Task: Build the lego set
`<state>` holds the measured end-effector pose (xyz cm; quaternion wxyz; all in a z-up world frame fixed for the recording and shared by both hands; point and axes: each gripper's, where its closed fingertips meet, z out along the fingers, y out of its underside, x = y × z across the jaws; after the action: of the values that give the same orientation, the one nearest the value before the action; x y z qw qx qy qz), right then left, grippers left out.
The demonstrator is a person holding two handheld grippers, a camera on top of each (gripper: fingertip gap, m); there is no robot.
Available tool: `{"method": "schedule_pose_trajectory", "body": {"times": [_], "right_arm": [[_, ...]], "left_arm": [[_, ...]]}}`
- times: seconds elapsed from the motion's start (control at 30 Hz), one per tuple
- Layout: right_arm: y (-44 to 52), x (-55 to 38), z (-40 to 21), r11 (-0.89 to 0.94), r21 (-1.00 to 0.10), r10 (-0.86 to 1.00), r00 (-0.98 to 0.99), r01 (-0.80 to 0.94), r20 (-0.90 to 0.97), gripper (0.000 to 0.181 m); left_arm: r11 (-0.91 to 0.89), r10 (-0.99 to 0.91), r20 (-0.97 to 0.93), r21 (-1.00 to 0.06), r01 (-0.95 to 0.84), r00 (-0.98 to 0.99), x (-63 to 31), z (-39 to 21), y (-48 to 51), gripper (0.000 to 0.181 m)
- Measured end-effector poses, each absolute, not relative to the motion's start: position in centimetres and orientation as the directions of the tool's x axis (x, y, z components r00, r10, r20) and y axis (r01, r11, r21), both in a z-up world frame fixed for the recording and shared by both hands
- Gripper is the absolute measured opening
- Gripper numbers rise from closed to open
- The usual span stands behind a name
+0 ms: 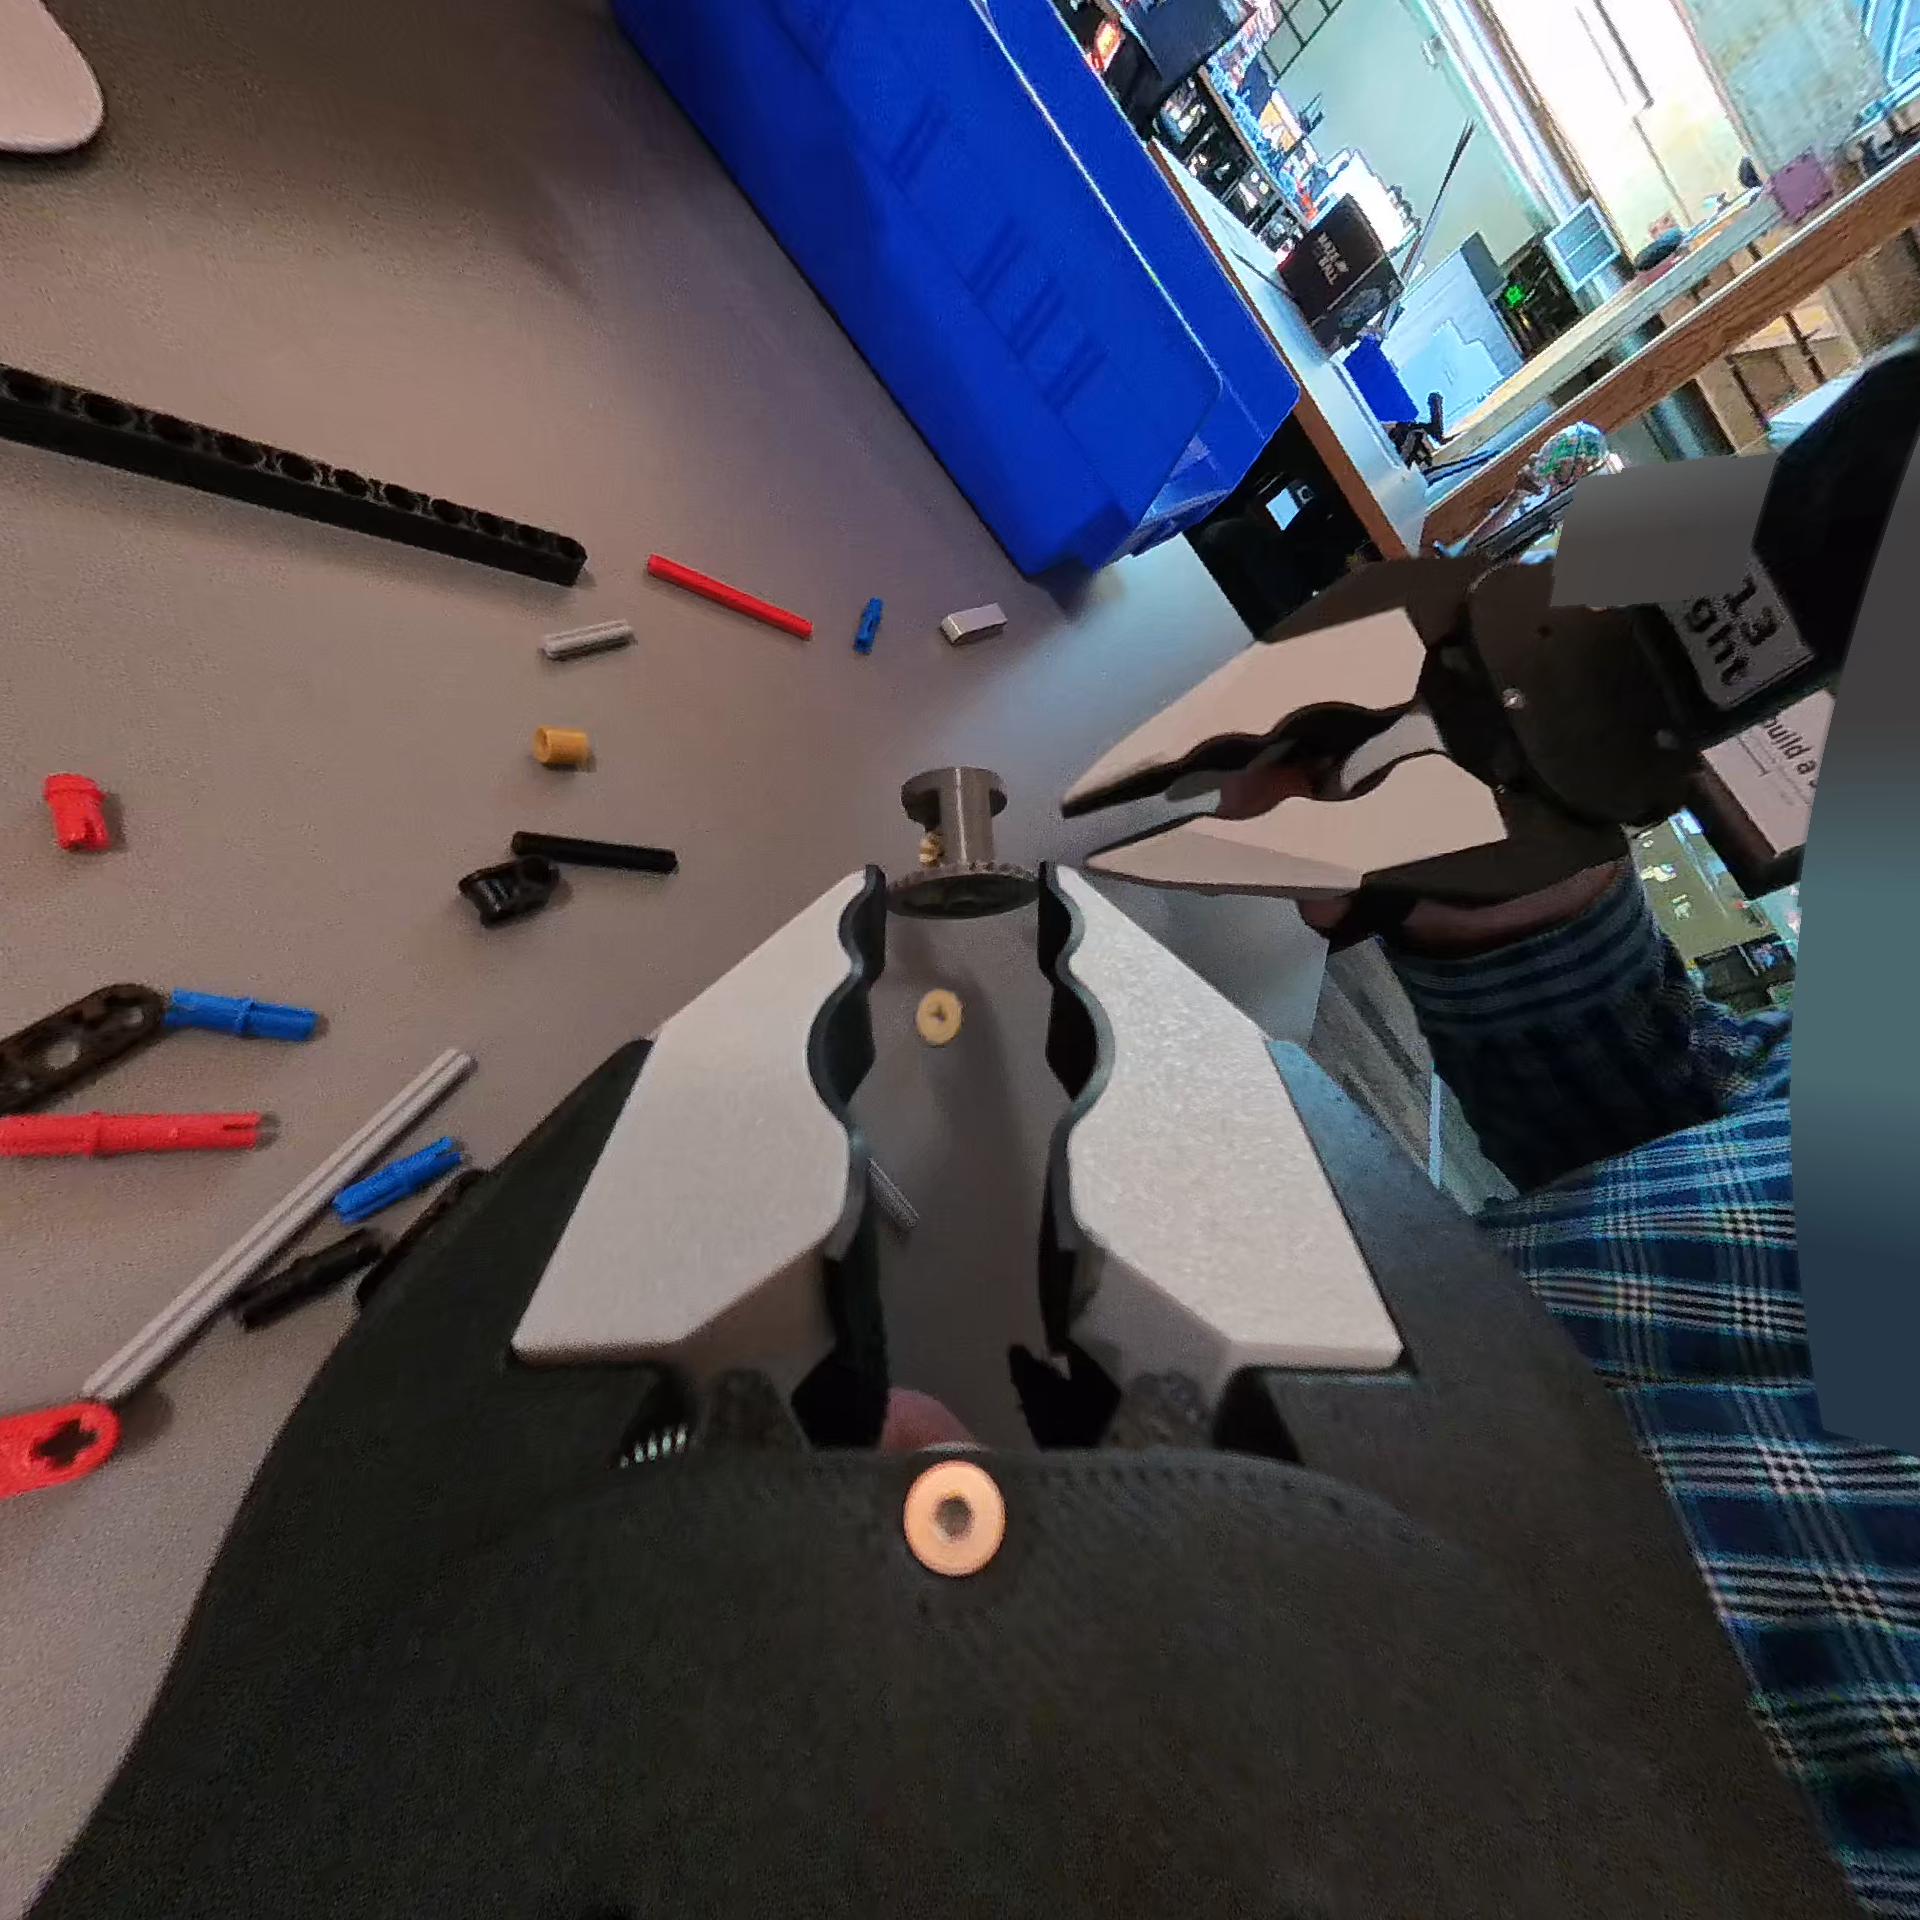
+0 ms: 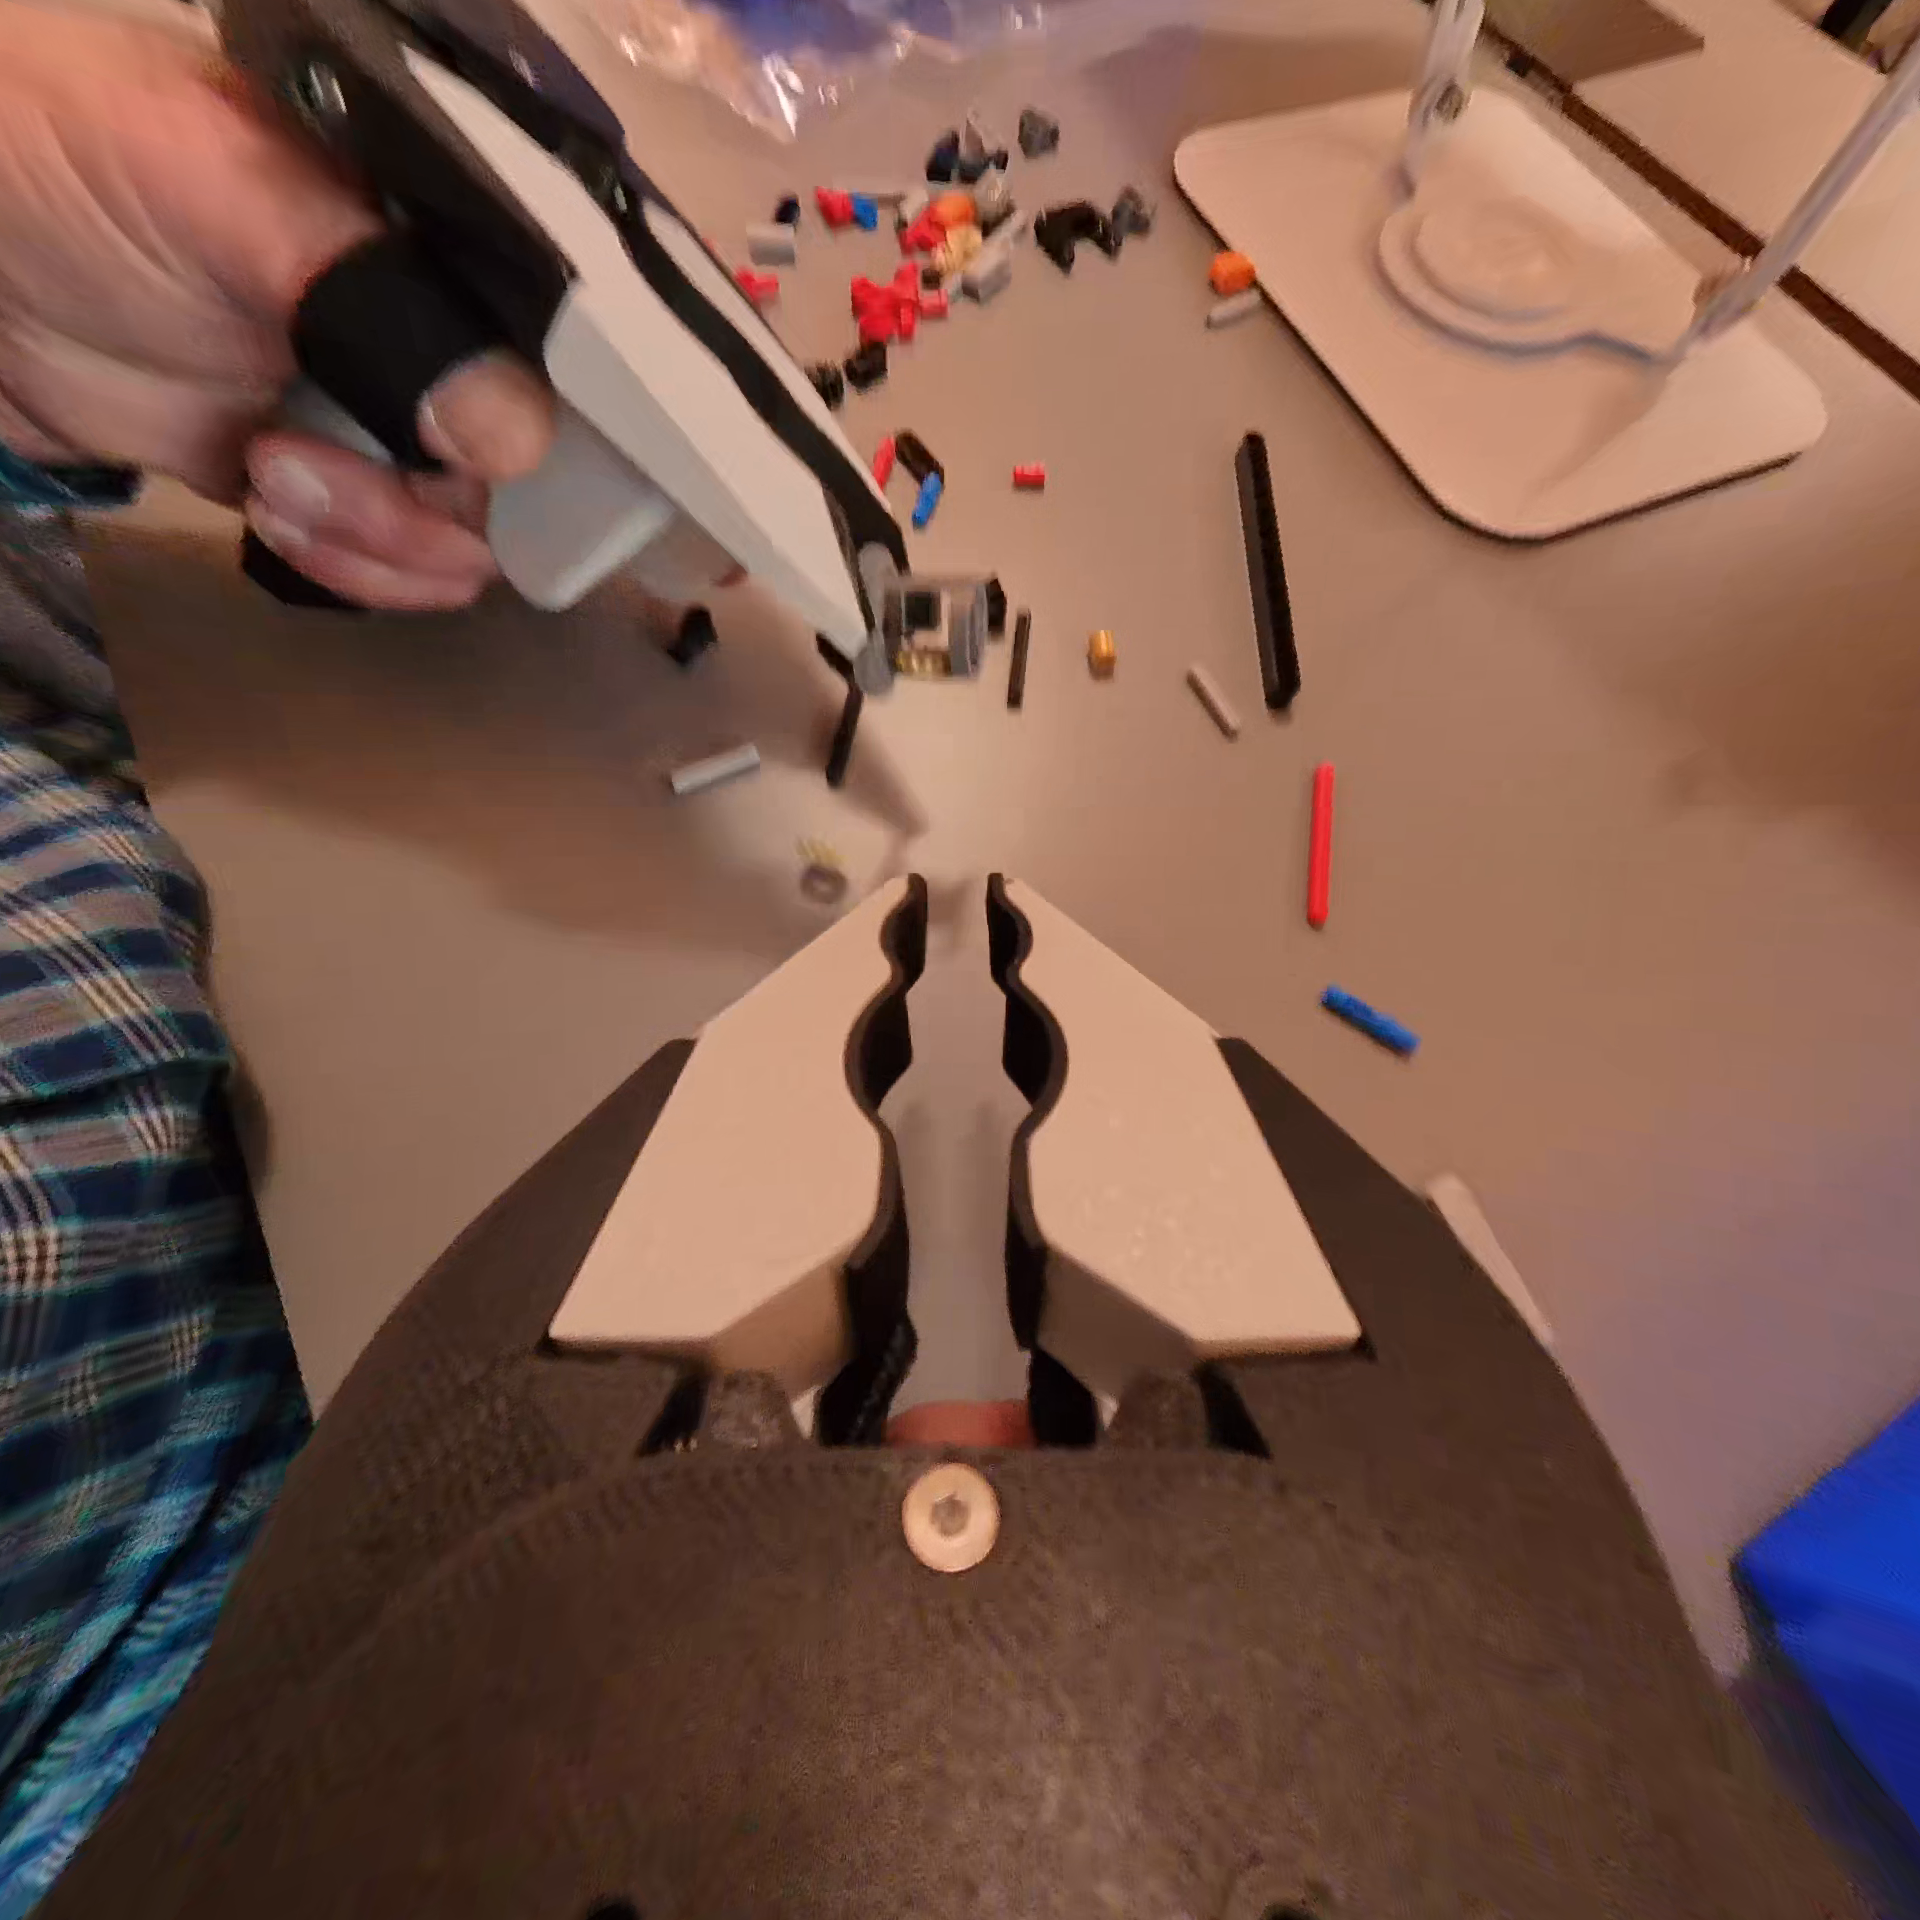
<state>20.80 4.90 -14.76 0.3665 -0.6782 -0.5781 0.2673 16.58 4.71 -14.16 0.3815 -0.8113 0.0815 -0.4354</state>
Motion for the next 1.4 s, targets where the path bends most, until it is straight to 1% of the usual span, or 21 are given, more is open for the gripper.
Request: {"method": "schedule_pose_trajectory", "body": {"times": [0.03,0.1,0.27,0.37,0.5,0.6,0.67,0.77,0.8,0.83,1.03,1.13,1.23,1.3,1.4], "right_arm": [[4.9,21.4,-15.2,-0.063,-0.797,0.977,0.199,0.6,0.072,0.011],[4.0,21.9,-15.9,-0.09,-0.794,0.981,0.191,0.601,0.033,0.012],[1.1,19.6,-16.8,-0.028,-0.795,0.995,0.095,0.606,0.037,0.017],[-0.1,18.4,-17.8,0.065,-0.773,0.994,0.024,0.631,0.102,0.015],[0.1,17.6,-18.8,0.147,-0.73,0.983,-0.015,0.667,0.184,0.016],[0.1,17.2,-19.1,0.192,-0.711,0.975,-0.046,0.677,0.219,0.014],[0.2,17.1,-19.2,0.226,-0.695,0.965,-0.062,0.682,0.253,0.009],[0.2,16.9,-19.3,0.243,-0.69,0.961,-0.075,0.682,0.265,0.006],[0.2,16.9,-19.3,0.245,-0.689,0.961,-0.075,0.682,0.268,0.005],[0.3,16.9,-19.1,0.236,-0.696,0.963,-0.069,0.679,0.259,0.0],[0.9,17.2,-18.7,0.143,-0.731,0.985,-0.021,0.667,0.174,0.0],[1.7,17.1,-17.7,0.119,-0.76,0.987,0.006,0.639,0.16,0.0],[4.9,17.2,-16.9,0.101,-0.761,0.975,0.087,0.64,0.203,0.014],[7.5,17.4,-16.3,0.069,-0.778,0.968,0.147,0.625,0.204,0.013],[10.2,17.1,-16.7,0.069,-0.759,0.96,0.164,0.647,0.227,0.016]], "left_arm": [[-0.698,-0.459,0.648,-0.687,0.204,0.608,16.5,-14.2,4.6,0.027],[-0.7,-0.453,0.646,-0.684,0.204,0.614,16.2,-14.4,4.4,0.027],[-0.696,-0.436,0.64,-0.685,0.214,0.632,15.5,-14.6,3.8,0.027],[-0.69,-0.431,0.637,-0.689,0.222,0.639,15.0,-14.4,3.4,0.027],[-0.686,-0.427,0.633,-0.692,0.225,0.646,14.6,-14.4,2.9,0.027],[-0.684,-0.426,0.635,-0.692,0.231,0.644,14.4,-14.4,2.7,0.027],[-0.681,-0.426,0.635,-0.694,0.234,0.645,14.3,-14.3,2.7,0.027],[-0.678,-0.424,0.636,-0.695,0.239,0.644,14.1,-14.3,2.6,0.027],[-0.678,-0.423,0.637,-0.694,0.241,0.644,14.0,-14.3,2.6,0.027],[-0.678,-0.423,0.638,-0.694,0.243,0.644,14.0,-14.3,2.5,0.027],[-0.678,-0.421,0.638,-0.693,0.244,0.644,14.0,-14.4,2.5,0.027],[-0.675,-0.421,0.64,-0.694,0.249,0.643,13.9,-14.3,2.5,0.027],[-0.671,-0.42,0.639,-0.697,0.253,0.645,13.7,-14.1,2.6,0.027],[-0.667,-0.422,0.635,-0.701,0.252,0.647,13.6,-14.0,2.6,0.027],[-0.66,-0.424,0.633,-0.705,0.258,0.648,13.3,-13.7,2.7,0.026]]}}
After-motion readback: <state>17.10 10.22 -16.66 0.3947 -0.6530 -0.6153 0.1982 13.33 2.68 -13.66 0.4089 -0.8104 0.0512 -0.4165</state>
